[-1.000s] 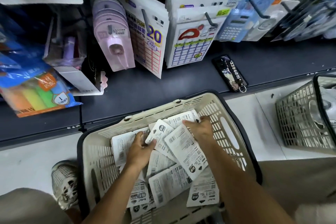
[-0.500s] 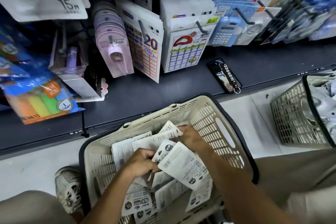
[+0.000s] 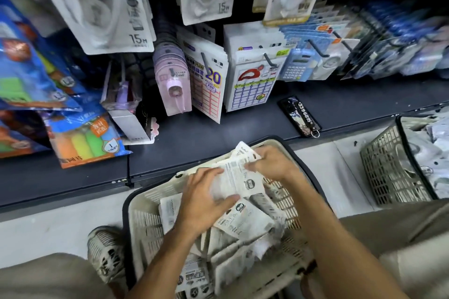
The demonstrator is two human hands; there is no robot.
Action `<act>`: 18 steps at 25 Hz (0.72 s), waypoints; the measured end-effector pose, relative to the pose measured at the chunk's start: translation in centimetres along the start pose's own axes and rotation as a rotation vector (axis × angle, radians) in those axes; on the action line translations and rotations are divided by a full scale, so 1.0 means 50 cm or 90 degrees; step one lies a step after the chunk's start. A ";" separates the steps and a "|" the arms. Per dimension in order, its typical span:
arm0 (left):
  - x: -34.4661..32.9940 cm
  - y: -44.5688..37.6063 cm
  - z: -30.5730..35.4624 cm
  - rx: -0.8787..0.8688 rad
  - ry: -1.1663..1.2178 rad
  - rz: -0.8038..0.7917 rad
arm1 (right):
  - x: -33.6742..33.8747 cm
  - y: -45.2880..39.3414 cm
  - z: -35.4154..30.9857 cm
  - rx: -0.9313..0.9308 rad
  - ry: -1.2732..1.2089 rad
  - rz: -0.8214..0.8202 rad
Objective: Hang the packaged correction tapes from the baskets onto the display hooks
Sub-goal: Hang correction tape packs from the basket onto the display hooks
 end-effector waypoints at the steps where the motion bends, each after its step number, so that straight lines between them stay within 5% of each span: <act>1: -0.004 -0.005 0.040 -0.070 -0.128 -0.030 | 0.032 0.017 -0.020 0.009 -0.041 0.015; 4: -0.008 0.000 0.127 -0.165 -0.327 -0.027 | 0.101 0.067 -0.048 0.001 -0.190 0.040; 10: 0.064 -0.020 0.192 -0.165 -0.275 0.088 | 0.081 0.128 -0.064 -0.055 -0.334 -0.035; 13: 0.095 -0.024 0.131 0.002 0.058 0.099 | 0.042 0.136 -0.078 -0.020 -0.420 -0.093; 16: 0.114 -0.023 0.075 0.111 0.429 0.174 | 0.058 0.149 -0.090 0.083 -0.423 0.041; 18: 0.125 -0.032 0.075 0.121 0.588 0.201 | 0.014 0.172 -0.112 0.150 -0.328 -0.051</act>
Point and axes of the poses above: each hand's wrist, its own y-axis away from the middle knuckle, its own x-axis out of the back of the hand, z = x × y, the point moved 9 cm from there along -y, towards the middle knuckle, and after that the axes turned 11 degrees about -x, right-handed, at the moved point
